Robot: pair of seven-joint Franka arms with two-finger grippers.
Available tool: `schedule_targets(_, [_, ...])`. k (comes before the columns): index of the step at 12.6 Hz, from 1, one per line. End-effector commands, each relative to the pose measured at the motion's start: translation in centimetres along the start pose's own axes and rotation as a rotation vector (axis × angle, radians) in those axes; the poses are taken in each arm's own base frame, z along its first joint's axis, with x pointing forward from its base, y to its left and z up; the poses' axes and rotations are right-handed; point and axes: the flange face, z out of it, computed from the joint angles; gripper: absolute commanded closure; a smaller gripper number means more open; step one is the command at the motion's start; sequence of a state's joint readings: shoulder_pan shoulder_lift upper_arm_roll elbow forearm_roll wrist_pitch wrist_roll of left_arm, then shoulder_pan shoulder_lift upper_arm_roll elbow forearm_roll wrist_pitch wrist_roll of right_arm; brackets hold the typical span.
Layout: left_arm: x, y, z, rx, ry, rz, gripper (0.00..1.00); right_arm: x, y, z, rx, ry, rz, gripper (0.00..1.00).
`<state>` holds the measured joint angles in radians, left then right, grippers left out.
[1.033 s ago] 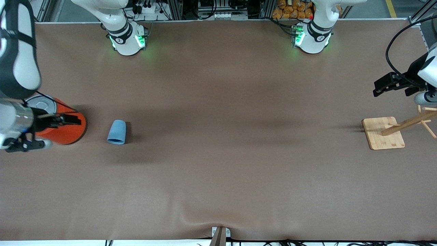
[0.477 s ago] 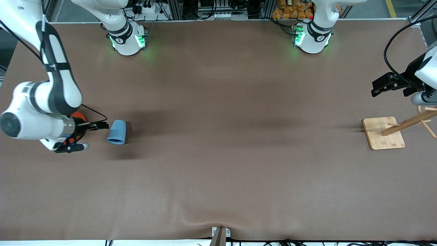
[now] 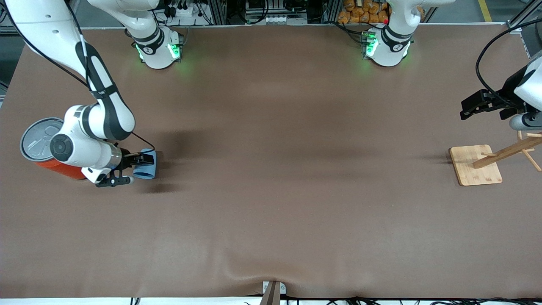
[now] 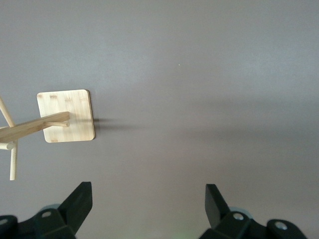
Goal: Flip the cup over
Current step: 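Grasp the blue cup with the right gripper and lift it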
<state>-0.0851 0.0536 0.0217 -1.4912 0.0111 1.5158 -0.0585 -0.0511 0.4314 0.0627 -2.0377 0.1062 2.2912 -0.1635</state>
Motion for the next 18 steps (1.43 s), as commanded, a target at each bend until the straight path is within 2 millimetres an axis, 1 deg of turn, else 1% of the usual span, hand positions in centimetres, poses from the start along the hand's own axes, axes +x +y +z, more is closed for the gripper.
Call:
schedule_targets(1, [-0.1,0.2,-0.7,-0.012,0.010,0.009,0.00,0.1,-1.3,0.9,-0.001,0.008,-0.037,0.22])
schedule_targets(2, [-0.1,0.2,-0.7,-0.012,0.010,0.009,0.00,0.1,-1.2,0.8,-0.007,0.012,-0.046,0.37])
schedule_targets(3, [-0.1,0.3,-0.6,-0.013,0.008,0.011,0.00,0.1,-1.1,0.8,-0.012,0.011,-0.080,0.61])
schedule_targets(4, [-0.1,0.2,-0.6,-0.013,0.008,0.010,0.00,0.0,-1.1,0.7,-0.012,0.005,-0.133,0.95])
schedule_targets(5, [-0.1,0.2,-0.6,-0.012,0.009,0.009,0.00,0.4,-1.1,-0.1,-0.013,0.014,-0.196,1.00])
schedule_targets(6, [-0.1,0.2,-0.7,-0.013,0.010,0.010,0.00,1.4,-1.2,-1.7,-0.013,0.026,-0.269,1.00])
schedule_targets(7, [-0.1,0.1,-0.7,-0.013,0.010,0.008,0.00,2.5,-2.5,-3.6,-0.011,0.024,-0.366,1.00])
schedule_targets(9, [-0.1,0.3,-0.7,-0.013,0.010,0.011,0.00,4.2,-5.7,-7.5,0.006,0.013,-0.453,1.00])
schedule_targets(11, [-0.1,0.3,-0.7,-0.013,0.010,0.011,0.00,5.7,-12.9,-10.0,0.000,0.061,-0.568,1.00])
schedule_targets(13, [-0.1,0.3,-0.7,-0.013,0.010,0.010,0.00,7.5,-20.3,-10.3,-0.015,0.105,-0.684,1.00])
schedule_targets(14, [-0.1,0.2,-0.7,-0.013,0.010,0.010,0.00,8.7,-23.9,-10.3,-0.017,0.133,-0.739,1.00])
schedule_targets(15, [-0.1,0.3,-0.6,-0.012,0.009,0.011,0.00,9.2,-27.8,-10.3,-0.028,0.156,-0.824,1.00])
schedule_targets(16, [-0.1,0.3,-0.7,-0.012,0.010,0.013,0.00,8.7,-32.6,-10.0,-0.048,0.192,-0.901,1.00])
schedule_targets(17, [-0.1,0.4,-0.6,-0.012,0.009,0.014,0.00,8.8,-34.8,-9.4,-0.062,0.235,-0.939,1.00])
schedule_targets(18, [-0.1,0.4,-0.7,-0.012,0.010,0.014,0.00,9.0,-35.9,-8.8,-0.099,0.271,-1.011,1.00])
